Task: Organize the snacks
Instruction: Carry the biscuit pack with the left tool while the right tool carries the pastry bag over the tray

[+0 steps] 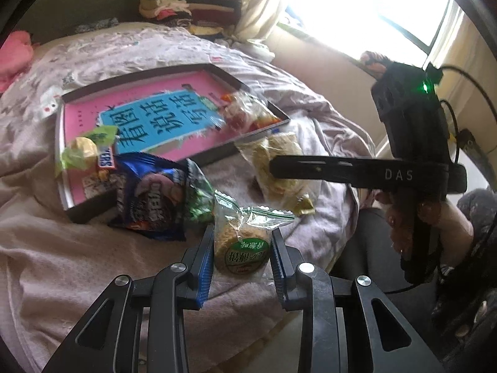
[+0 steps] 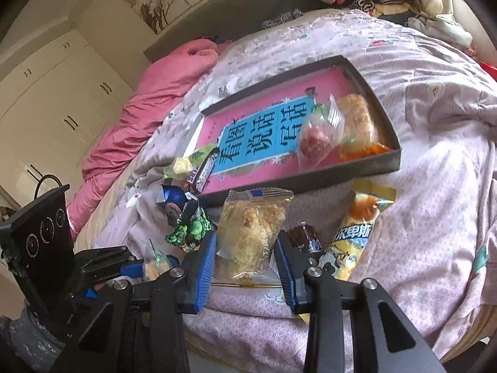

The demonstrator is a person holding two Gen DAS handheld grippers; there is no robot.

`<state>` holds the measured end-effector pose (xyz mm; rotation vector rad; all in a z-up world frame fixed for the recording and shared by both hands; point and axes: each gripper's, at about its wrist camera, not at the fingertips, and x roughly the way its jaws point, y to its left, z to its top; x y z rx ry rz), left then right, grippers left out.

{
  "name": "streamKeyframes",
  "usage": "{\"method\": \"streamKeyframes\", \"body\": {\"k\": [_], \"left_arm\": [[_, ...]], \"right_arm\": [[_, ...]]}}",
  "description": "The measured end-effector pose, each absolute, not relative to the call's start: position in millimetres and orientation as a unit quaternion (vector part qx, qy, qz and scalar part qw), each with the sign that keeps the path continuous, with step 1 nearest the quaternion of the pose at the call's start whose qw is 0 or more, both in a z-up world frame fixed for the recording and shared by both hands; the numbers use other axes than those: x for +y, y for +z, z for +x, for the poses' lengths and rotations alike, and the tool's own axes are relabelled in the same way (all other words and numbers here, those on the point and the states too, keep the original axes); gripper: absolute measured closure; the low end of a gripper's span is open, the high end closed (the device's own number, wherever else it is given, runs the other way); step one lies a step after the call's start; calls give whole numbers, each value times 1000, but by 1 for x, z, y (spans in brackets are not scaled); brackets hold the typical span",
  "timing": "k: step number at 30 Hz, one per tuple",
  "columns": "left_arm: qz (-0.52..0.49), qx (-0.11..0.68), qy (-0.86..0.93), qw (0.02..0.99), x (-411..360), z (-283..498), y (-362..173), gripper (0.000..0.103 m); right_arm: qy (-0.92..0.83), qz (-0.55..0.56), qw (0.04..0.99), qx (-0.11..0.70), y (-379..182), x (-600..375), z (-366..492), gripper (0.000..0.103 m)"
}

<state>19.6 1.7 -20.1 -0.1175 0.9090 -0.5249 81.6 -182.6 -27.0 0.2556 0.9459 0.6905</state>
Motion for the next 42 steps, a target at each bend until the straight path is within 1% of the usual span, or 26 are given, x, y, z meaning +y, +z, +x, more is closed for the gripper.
{"method": "streamKeyframes", "body": {"k": [13,19,24,33,39,42], "left_arm": [[-91,396,-226,885,29,19,0,69],[-130,365,-183,904,58,23,10,69],[-143,345,-138,917,80,24,15,69],[-146,321,-88,931,102,27,20,69],[-129,289,-73,946,100,34,32,69],[-124,286,-77,947,97,42,33,69]], "right_arm": [[325,105,840,422,-9,-182,76,65],[323,103,847,411,-1,-181,79,65],[318,105,853,400,6,-182,84,65],[313,109,862,384,15,-184,93,65],[312,111,868,370,22,-183,100,65],[310,111,871,363,26,-182,105,65]]}}
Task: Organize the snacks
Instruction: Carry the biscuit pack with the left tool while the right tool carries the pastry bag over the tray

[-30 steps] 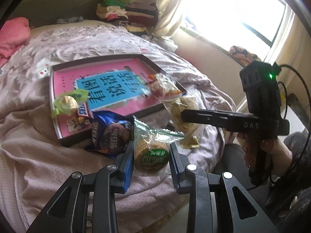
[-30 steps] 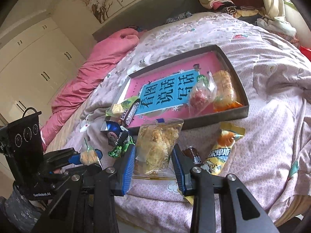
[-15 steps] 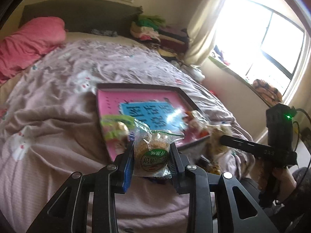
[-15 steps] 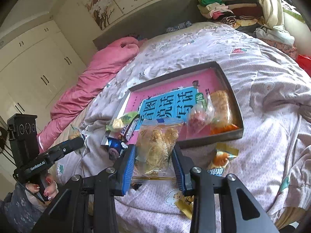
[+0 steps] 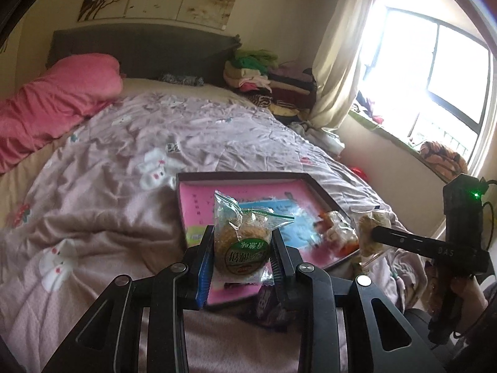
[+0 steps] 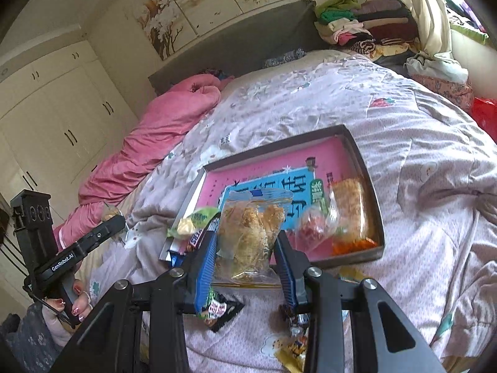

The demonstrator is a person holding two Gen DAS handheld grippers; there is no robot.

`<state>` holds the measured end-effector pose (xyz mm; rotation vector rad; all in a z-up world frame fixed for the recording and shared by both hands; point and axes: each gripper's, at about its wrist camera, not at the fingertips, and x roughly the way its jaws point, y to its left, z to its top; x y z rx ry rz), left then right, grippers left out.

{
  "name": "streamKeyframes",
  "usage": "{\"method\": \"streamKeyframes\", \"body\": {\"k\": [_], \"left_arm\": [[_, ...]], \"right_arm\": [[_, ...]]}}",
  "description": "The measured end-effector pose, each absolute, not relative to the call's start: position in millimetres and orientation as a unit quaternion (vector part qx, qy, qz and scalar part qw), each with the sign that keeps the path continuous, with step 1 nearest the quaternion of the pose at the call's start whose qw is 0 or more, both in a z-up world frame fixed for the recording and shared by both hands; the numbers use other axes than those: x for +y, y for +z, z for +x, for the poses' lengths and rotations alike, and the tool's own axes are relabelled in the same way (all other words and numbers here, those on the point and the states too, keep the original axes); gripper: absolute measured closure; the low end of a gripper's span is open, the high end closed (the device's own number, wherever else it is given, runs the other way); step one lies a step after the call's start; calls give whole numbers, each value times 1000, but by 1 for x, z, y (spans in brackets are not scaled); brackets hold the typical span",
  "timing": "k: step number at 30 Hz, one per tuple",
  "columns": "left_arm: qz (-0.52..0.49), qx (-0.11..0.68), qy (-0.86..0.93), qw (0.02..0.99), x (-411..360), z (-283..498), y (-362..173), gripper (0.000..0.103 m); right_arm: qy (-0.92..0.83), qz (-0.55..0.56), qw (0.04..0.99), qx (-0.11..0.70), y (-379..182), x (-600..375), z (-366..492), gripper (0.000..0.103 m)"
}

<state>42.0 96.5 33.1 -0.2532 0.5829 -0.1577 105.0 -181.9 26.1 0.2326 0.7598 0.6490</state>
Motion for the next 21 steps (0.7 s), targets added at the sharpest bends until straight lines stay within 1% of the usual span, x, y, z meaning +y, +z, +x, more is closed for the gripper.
{"method": "streamKeyframes", "body": {"k": [21], "left_arm": [[-109,317,-102,937,73,92,13,69]], "right_arm": [[302,97,887,334,40,-167,128,65]]}}
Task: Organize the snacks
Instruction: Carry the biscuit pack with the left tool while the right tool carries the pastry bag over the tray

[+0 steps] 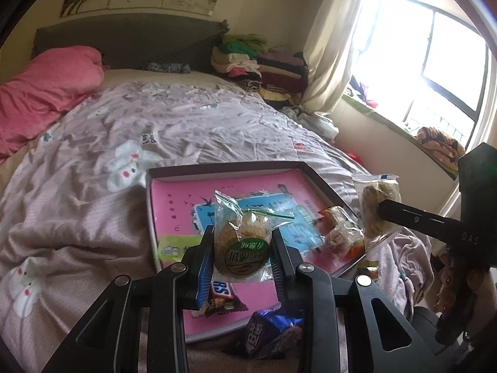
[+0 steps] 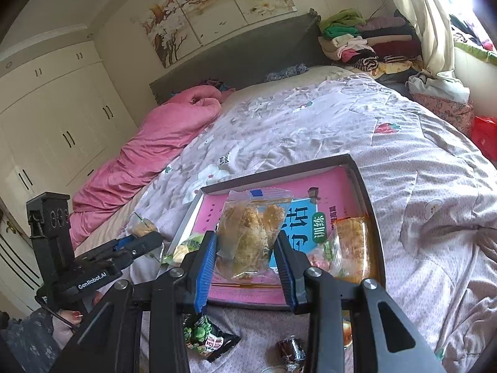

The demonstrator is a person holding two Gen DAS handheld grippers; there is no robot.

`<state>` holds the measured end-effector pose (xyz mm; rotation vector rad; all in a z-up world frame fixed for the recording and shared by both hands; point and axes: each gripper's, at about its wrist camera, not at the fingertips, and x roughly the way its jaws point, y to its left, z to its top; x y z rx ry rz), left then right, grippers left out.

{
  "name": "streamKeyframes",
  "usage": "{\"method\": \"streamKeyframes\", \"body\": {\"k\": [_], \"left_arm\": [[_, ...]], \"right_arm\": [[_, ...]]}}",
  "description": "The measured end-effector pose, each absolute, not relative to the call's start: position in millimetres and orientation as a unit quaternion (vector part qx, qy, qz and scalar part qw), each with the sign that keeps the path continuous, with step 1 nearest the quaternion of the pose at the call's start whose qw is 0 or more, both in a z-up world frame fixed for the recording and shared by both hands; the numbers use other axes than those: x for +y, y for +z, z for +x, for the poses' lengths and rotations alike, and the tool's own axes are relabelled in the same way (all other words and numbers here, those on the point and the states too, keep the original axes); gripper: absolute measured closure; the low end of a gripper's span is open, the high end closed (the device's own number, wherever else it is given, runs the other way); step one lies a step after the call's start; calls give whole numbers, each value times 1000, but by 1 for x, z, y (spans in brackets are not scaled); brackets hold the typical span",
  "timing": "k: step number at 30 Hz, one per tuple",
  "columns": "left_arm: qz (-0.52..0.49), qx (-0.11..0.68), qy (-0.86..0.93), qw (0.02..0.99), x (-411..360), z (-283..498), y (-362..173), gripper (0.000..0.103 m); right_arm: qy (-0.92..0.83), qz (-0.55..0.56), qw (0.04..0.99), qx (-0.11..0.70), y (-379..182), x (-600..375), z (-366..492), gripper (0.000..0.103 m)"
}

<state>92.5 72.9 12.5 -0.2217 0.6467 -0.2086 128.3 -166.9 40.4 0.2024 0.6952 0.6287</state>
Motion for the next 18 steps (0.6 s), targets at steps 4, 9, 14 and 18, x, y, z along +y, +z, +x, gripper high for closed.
{"method": "streamKeyframes", "body": {"k": [4,9,14,18], "left_arm": [[-104,327,-110,933,67,101,6,69],[-103,346,-124,924,62,113,-4,69],[-106,364,-135,915,57,120,-12,69],[-102,371,-140,912,53,123,-15,69]], "right_arm": [[296,102,888,336,39,-169,133,65],[285,100,891,339,37,-169,138,65],[266,74,898,341,33,-164,143,65],[261,51,901,344,28,-158,143,65]]}}
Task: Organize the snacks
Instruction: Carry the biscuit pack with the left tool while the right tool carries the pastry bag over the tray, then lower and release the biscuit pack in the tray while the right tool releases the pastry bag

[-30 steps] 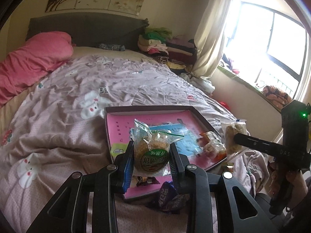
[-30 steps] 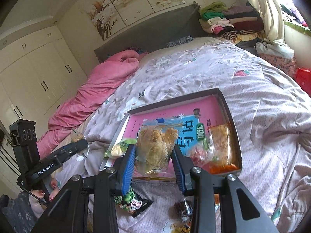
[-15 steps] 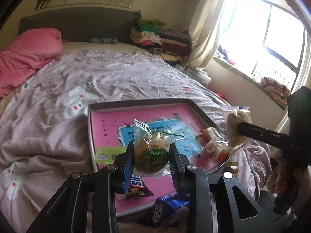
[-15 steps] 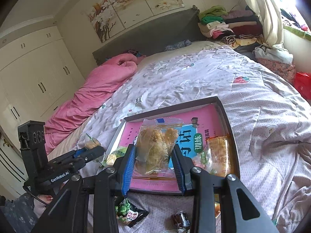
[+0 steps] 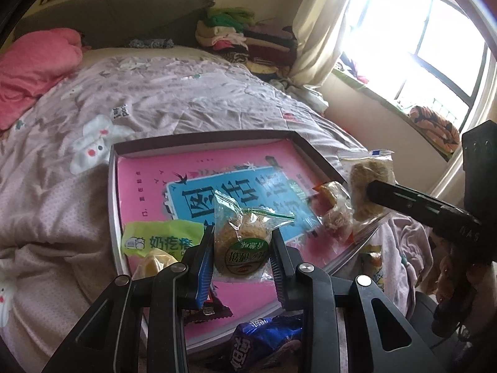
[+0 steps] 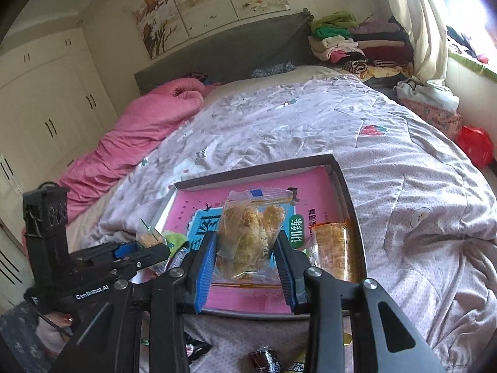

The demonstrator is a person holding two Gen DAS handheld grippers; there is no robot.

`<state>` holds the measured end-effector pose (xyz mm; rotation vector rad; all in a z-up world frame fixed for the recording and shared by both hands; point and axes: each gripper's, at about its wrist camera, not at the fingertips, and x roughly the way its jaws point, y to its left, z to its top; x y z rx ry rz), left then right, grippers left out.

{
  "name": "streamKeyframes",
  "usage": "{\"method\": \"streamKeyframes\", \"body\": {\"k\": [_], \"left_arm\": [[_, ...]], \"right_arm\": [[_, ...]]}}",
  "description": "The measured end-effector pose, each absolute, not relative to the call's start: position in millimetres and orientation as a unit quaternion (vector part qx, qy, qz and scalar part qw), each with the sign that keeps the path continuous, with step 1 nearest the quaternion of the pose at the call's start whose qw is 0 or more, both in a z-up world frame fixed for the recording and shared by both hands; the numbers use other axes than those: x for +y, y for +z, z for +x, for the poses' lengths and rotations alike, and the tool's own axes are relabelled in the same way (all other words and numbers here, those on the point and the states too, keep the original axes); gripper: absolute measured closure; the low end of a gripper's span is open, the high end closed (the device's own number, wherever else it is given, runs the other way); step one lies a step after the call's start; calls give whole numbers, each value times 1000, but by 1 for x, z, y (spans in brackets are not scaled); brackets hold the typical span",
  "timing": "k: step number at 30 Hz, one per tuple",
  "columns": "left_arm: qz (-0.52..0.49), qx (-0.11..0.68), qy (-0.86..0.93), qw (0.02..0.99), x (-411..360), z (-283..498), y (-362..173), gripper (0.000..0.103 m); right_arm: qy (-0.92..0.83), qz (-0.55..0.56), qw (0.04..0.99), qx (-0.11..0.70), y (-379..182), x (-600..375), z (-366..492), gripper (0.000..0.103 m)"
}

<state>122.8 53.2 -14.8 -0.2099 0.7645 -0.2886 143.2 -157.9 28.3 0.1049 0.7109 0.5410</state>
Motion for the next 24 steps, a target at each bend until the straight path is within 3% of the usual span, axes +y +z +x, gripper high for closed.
{"method": "streamKeyframes", "body": {"k": [24], "left_arm": [[-70,411,-158,895,33,134,-31,69]], "right_arm": [[260,10,891,371,-6,-134,147,65]]}}
